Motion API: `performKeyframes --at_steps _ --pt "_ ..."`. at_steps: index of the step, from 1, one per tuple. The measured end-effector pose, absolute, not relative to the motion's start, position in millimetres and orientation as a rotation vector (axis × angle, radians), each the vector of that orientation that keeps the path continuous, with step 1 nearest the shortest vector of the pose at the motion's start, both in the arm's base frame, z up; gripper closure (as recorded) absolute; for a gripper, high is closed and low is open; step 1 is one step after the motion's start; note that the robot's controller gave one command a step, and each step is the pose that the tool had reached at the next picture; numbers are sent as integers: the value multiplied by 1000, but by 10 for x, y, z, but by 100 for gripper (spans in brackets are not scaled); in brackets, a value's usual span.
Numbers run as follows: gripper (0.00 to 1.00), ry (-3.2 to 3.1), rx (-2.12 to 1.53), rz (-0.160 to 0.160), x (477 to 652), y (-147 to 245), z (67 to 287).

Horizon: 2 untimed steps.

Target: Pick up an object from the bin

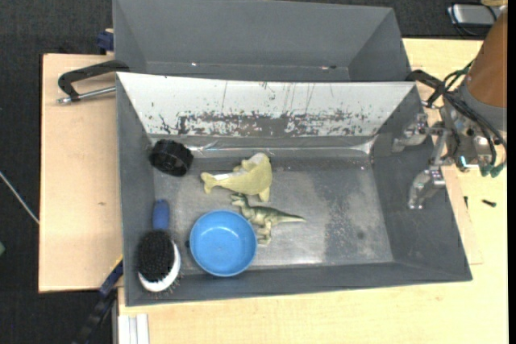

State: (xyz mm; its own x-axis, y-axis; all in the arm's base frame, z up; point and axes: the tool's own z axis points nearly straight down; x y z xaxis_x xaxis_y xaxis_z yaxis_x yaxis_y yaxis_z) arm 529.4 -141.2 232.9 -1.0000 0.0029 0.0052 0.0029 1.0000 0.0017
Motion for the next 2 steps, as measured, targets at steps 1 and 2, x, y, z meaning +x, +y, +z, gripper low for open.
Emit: performKeyframes --at_steps 1,2 --pt "0 -3100 480 -7 5244 -701 1123" --pt "0 -3141 144 -3 5442 -506 731"
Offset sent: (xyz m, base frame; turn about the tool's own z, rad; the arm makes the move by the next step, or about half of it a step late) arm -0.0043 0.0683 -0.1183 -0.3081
